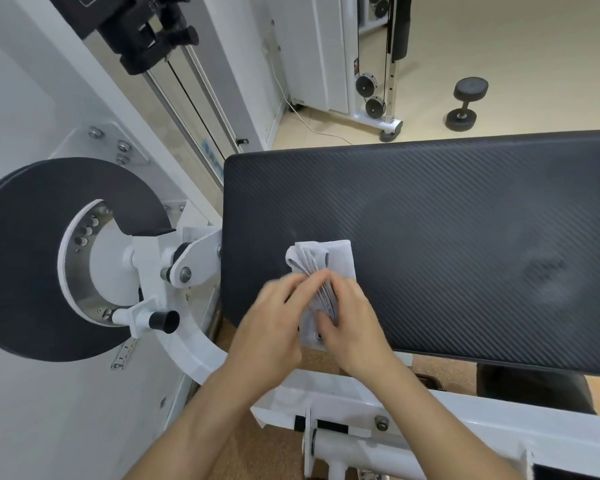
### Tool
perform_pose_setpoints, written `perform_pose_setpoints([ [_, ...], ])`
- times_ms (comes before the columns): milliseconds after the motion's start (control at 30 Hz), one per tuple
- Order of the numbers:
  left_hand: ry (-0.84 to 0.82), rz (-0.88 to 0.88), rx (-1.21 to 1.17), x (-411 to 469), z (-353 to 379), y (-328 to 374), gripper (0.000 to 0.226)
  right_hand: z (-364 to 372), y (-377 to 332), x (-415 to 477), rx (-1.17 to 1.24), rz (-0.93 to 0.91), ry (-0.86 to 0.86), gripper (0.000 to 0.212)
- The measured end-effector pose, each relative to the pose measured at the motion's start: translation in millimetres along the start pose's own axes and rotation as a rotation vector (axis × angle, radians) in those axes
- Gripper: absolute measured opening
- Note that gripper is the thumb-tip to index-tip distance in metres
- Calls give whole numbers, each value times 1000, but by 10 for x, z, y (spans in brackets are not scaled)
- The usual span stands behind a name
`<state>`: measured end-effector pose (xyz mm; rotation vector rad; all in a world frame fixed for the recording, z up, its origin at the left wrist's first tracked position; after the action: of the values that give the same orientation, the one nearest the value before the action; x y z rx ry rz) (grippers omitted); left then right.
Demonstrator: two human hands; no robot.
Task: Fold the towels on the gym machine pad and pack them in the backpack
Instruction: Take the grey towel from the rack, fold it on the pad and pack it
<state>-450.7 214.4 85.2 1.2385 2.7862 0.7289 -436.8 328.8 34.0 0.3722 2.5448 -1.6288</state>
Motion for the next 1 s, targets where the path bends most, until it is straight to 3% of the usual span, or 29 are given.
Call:
perform_pose_setpoints([
  [100, -105, 249, 536, 203, -62, 47, 66, 51, -34, -12, -91, -4, 29, 39],
  [200, -240, 502, 733, 325, 53, 55, 36, 30, -80, -4, -197, 8, -6, 26],
  [267, -249, 556, 791, 332, 11, -49, 12, -11, -209, -17, -445, -116, -5, 16],
  [333, -307, 444, 741, 304, -37, -217, 14, -31, -330, -48, -732, -318, 83, 23],
  [433, -501, 120, 525, 110, 135, -414, 38, -102, -310, -75, -844, -426, 164, 30],
  [533, -444, -48, 334, -117, 298, -410, 53, -95, -90, -164, -907, -475, 129, 21],
  [600, -342, 37, 329, -223, 325, -379, 37, -94, 53, -220, -921, -489, 96, 10],
  [700, -231, 85, 188, -345, 306, -421, 37, -181, 201, -231, -720, -412, 26, 22],
  [833, -134, -256, -306, -335, 185, -622, 18, -297, 299, -181, -468, -328, -20, 32],
  [1000, 6, -388, -340, -255, 191, -714, 10, -319, 354, -120, -295, -190, 89, 32],
])
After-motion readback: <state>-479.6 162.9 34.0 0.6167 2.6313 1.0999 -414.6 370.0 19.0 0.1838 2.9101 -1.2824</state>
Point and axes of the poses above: each hand's wrist, its own x-axis towards the middle knuckle, its own z-axis out of the palm, y = z × x, the point moved 6 cm from there along x, towards the middle knuckle, and after that the axes turned 13 degrees about z, right-handed, at the moved point
